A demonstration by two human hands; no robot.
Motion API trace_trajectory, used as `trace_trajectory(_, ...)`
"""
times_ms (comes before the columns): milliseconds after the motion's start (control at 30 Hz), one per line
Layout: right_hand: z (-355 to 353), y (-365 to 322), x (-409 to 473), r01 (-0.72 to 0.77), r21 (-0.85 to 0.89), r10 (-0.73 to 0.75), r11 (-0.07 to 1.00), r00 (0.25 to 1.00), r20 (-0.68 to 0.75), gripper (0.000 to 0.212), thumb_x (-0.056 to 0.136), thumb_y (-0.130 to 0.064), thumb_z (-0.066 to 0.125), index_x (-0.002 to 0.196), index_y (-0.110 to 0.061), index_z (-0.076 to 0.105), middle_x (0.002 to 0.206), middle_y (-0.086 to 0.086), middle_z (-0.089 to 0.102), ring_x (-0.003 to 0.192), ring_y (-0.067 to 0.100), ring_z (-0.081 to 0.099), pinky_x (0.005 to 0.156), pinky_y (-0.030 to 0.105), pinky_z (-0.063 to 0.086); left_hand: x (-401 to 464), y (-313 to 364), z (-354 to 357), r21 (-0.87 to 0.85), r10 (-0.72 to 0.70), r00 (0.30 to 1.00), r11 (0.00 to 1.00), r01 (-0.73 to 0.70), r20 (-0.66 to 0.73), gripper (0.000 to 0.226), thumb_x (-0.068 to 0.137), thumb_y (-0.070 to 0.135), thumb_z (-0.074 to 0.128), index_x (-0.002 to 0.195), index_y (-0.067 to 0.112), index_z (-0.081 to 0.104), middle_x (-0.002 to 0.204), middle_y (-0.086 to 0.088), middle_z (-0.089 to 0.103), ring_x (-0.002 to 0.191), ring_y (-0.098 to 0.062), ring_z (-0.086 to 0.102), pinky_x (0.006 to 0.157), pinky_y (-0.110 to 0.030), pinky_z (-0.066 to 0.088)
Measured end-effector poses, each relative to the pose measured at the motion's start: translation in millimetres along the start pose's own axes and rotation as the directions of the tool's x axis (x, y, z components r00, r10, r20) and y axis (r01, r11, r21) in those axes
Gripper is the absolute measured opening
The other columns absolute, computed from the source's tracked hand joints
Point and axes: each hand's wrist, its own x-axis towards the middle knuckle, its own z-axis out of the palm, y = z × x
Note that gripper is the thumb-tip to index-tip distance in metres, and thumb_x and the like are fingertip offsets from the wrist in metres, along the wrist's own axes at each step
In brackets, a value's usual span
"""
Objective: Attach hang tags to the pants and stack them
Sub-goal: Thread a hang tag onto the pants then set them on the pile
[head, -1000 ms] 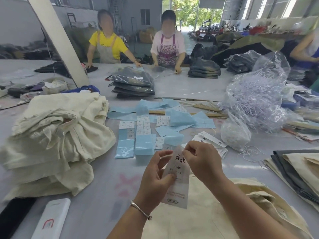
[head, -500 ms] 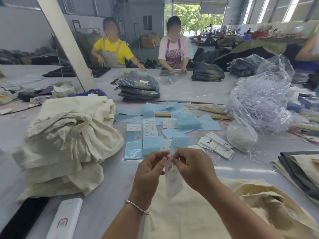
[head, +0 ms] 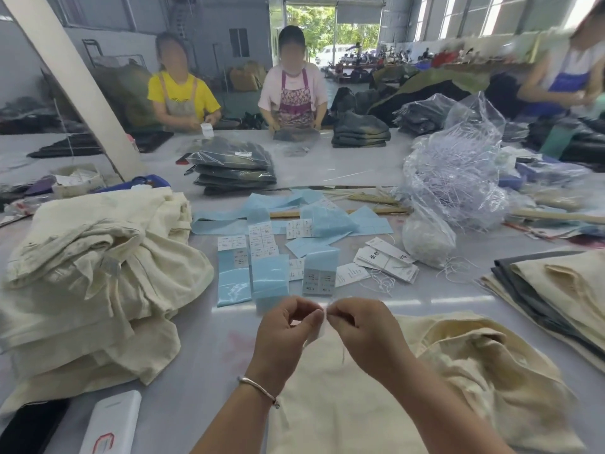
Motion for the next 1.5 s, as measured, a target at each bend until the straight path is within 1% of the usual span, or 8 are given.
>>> trace_trajectory(67, -5.7, 5.3, -4.0, -0.079, -0.016, 0.078, 0.997, 0.996, -0.041, 0.024, 0.088, -0.014, 0.059, 0.103, -0.028, 0.071, 0.085, -0.019, 0.065, 0.078, 0.012, 0.055, 0.074, 0.025, 0.041, 1.7, 2.3, 4.6, 0.138, 0.065, 0.998, 0.988, -0.063, -0.008, 0.020, 0.084, 0.005, 0.071, 0.075, 0.022, 0.069, 0.070, 0.013, 0.069, 0.067, 0.001, 0.060, 0.064, -0.010, 0.045)
trace_trajectory(167, -18.0, 17.6, -6.2, -0.087, 0.019, 0.089, 0.996, 0.988, -0.127, 0.051, 0.084, -0.007, 0.059, 0.131, -0.025, 0.057, 0.066, -0.024, 0.043, 0.064, 0.005, 0.046, 0.070, 0.023, 0.037, 5.3, 10.1, 11.7, 0.230, 0.133, 0.991, 0.965, -0.122, -0.032, 0.016, 0.084, 0.008, 0.072, 0.077, 0.021, 0.067, 0.073, 0.011, 0.068, 0.070, -0.001, 0.060, 0.064, -0.012, 0.044)
trace_trajectory(367, -37.3, 29.0, -15.6, -0.174, 0.614, 0.134, 0.770, 0.985, 0.112, 0.035, 0.085, 0.005, 0.062, 0.114, -0.014, 0.066, 0.088, -0.001, 0.074, 0.056, 0.017, 0.062, 0.050, 0.023, 0.044, -0.3, 23.1, 51.4, 0.195, 0.190, 0.982, 0.962, -0.191, 0.022, 0.017, 0.082, 0.005, 0.073, 0.079, 0.021, 0.068, 0.077, 0.005, 0.068, 0.070, -0.003, 0.060, 0.063, -0.015, 0.044)
trace_trajectory(533, -70.6, 65.6, -28.1, -0.086, 0.389, 0.158, 0.917, 0.975, -0.157, 0.045, 0.078, 0.000, 0.070, 0.113, -0.027, 0.064, 0.079, -0.017, 0.062, 0.049, 0.013, 0.046, 0.055, 0.029, 0.045, -7.7, 23.8, 99.4, 0.229, 0.174, 0.984, 0.956, -0.180, 0.050, 0.016, 0.087, 0.005, 0.068, 0.083, 0.020, 0.065, 0.079, 0.008, 0.070, 0.075, -0.002, 0.062, 0.068, -0.017, 0.045)
trace_trajectory(900, -164.2, 143.5, -35.9, -0.376, 0.752, 0.254, 0.541, 0.926, 0.280, 0.003, 0.081, 0.001, 0.070, 0.079, -0.001, 0.070, 0.062, 0.015, 0.063, 0.044, 0.018, 0.054, 0.044, 0.023, 0.044, -14.9, 53.7, 215.7, 0.298, 0.289, 0.952, 0.904, -0.306, 0.100, 0.029, 0.080, -0.001, 0.070, 0.075, 0.027, 0.062, 0.083, 0.006, 0.058, 0.074, -0.002, 0.054, 0.061, -0.013, 0.038)
trace_trajectory(1067, -201.9, 183.6, -35.0, -0.236, 0.663, 0.352, 0.710, 0.935, -0.044, 0.009, 0.083, -0.007, 0.072, 0.074, -0.007, 0.074, 0.049, -0.001, 0.055, 0.040, 0.009, 0.045, 0.040, 0.018, 0.038, -13.9, 40.9, 247.8, 0.227, 0.213, 0.977, 0.950, -0.214, 0.030, 0.023, 0.085, 0.009, 0.070, 0.078, 0.029, 0.062, 0.079, 0.012, 0.063, 0.068, -0.001, 0.055, 0.061, -0.016, 0.042)
trace_trajectory(1233, -243.6, 226.9, -28.7, -0.143, 0.032, 0.132, 0.989, 0.778, -0.615, 0.010, 0.086, -0.015, 0.069, 0.088, -0.009, 0.077, 0.073, 0.007, 0.063, 0.071, 0.028, 0.057, 0.066, 0.035, 0.043, -15.6, -2.9, 248.4, 0.386, 0.045, 0.994, 0.922, -0.005, -0.095, 0.017, 0.084, 0.009, 0.069, 0.076, 0.023, 0.063, 0.070, 0.011, 0.062, 0.061, 0.001, 0.053, 0.061, -0.010, 0.039)
trace_trajectory(1500, -204.7, 245.0, -28.4, 0.055, -0.152, -0.105, 0.987, 0.934, -0.342, 0.003, 0.079, -0.018, 0.077, 0.078, -0.021, 0.077, 0.069, -0.002, 0.048, 0.059, 0.019, 0.049, 0.052, 0.027, 0.035, -16.2, -33.9, 275.9, 0.559, -0.080, 0.997, 0.825, 0.077, -0.020, 0.006, 0.078, 0.012, 0.072, 0.078, 0.018, 0.074, 0.069, 0.010, 0.066, 0.065, -0.004, 0.057, 0.063, -0.009, 0.041)
